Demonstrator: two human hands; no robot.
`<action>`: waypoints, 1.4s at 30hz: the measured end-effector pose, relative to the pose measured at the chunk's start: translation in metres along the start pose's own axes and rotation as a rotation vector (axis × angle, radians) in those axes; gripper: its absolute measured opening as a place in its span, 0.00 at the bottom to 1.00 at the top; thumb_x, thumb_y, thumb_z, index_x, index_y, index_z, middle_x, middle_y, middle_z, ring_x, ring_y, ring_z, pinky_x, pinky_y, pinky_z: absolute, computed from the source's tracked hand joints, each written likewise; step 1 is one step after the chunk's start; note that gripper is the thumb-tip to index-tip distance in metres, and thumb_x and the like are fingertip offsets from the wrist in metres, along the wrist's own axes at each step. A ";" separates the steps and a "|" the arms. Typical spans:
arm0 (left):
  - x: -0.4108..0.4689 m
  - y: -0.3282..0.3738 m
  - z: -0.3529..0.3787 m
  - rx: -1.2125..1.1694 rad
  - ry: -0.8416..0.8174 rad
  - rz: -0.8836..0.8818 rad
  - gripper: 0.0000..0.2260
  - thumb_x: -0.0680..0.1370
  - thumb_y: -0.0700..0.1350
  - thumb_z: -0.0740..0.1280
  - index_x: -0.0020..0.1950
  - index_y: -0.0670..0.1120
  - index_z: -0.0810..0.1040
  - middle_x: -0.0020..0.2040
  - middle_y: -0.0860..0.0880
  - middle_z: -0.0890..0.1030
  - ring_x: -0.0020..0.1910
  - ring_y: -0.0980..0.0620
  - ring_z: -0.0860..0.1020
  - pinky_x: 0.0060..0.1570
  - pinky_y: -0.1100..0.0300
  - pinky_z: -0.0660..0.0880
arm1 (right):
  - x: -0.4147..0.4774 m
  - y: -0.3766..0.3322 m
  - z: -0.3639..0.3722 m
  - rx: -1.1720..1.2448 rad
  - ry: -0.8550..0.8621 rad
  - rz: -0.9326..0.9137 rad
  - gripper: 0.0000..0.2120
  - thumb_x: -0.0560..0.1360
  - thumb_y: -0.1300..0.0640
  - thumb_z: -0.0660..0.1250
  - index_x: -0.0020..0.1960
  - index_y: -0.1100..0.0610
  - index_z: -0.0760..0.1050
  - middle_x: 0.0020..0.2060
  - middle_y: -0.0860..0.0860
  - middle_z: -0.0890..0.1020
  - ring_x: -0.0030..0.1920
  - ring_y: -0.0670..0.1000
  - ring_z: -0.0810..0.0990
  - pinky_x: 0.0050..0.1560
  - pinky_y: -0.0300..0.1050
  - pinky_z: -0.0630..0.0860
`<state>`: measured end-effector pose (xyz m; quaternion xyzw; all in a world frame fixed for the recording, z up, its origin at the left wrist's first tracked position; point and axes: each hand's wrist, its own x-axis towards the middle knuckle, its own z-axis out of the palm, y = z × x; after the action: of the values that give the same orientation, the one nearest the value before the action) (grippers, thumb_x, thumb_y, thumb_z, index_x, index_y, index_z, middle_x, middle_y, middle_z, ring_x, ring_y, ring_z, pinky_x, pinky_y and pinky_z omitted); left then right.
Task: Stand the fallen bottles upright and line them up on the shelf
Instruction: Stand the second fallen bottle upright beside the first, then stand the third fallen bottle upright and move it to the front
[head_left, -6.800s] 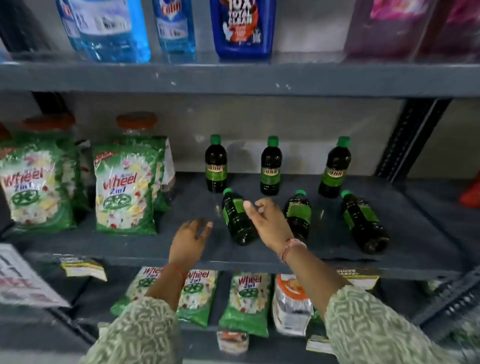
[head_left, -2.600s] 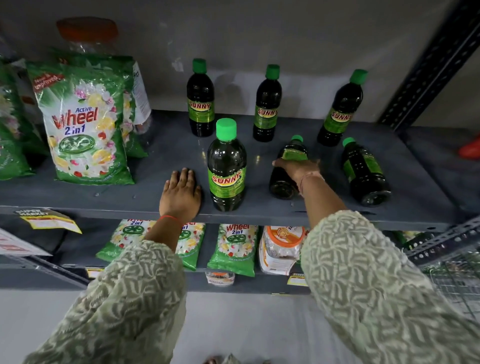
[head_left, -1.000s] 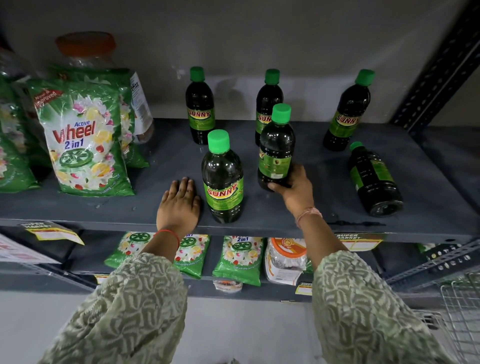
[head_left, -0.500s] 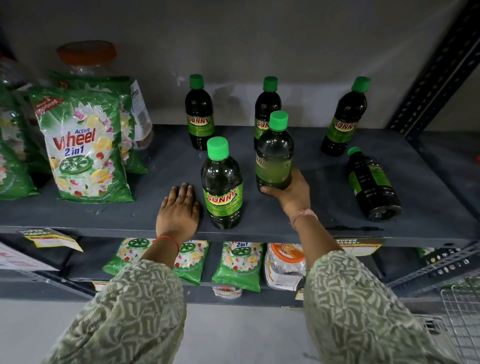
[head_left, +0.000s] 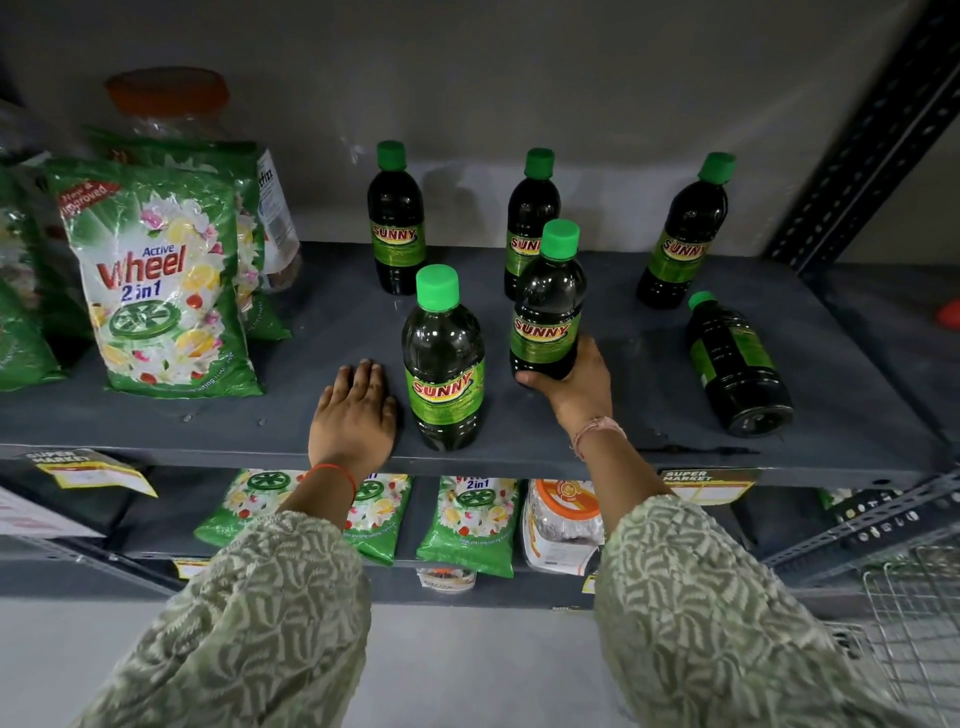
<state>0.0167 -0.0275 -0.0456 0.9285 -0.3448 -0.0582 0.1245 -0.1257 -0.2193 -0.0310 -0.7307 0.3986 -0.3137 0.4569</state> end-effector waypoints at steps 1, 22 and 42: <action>0.001 0.000 0.000 -0.003 0.000 0.000 0.24 0.81 0.48 0.49 0.76 0.45 0.52 0.78 0.47 0.53 0.77 0.46 0.50 0.76 0.52 0.48 | -0.001 -0.001 -0.001 -0.018 -0.005 -0.001 0.29 0.60 0.62 0.78 0.57 0.62 0.71 0.56 0.60 0.78 0.58 0.58 0.76 0.54 0.44 0.70; -0.016 0.005 0.002 -0.021 -0.042 0.062 0.22 0.81 0.48 0.48 0.76 0.46 0.52 0.78 0.48 0.53 0.77 0.44 0.49 0.76 0.50 0.48 | -0.084 0.000 -0.028 -0.003 -0.116 -0.041 0.28 0.65 0.61 0.75 0.62 0.59 0.68 0.54 0.52 0.77 0.55 0.49 0.74 0.58 0.44 0.72; -0.021 0.010 0.012 0.000 0.058 0.034 0.22 0.81 0.47 0.50 0.75 0.47 0.55 0.77 0.49 0.57 0.77 0.45 0.52 0.75 0.50 0.51 | 0.036 0.010 -0.146 -0.692 0.202 0.525 0.44 0.61 0.45 0.77 0.69 0.61 0.61 0.65 0.59 0.73 0.66 0.61 0.70 0.64 0.55 0.66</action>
<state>-0.0076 -0.0231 -0.0542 0.9239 -0.3568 -0.0293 0.1352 -0.2310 -0.3146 0.0194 -0.6803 0.6947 -0.1053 0.2085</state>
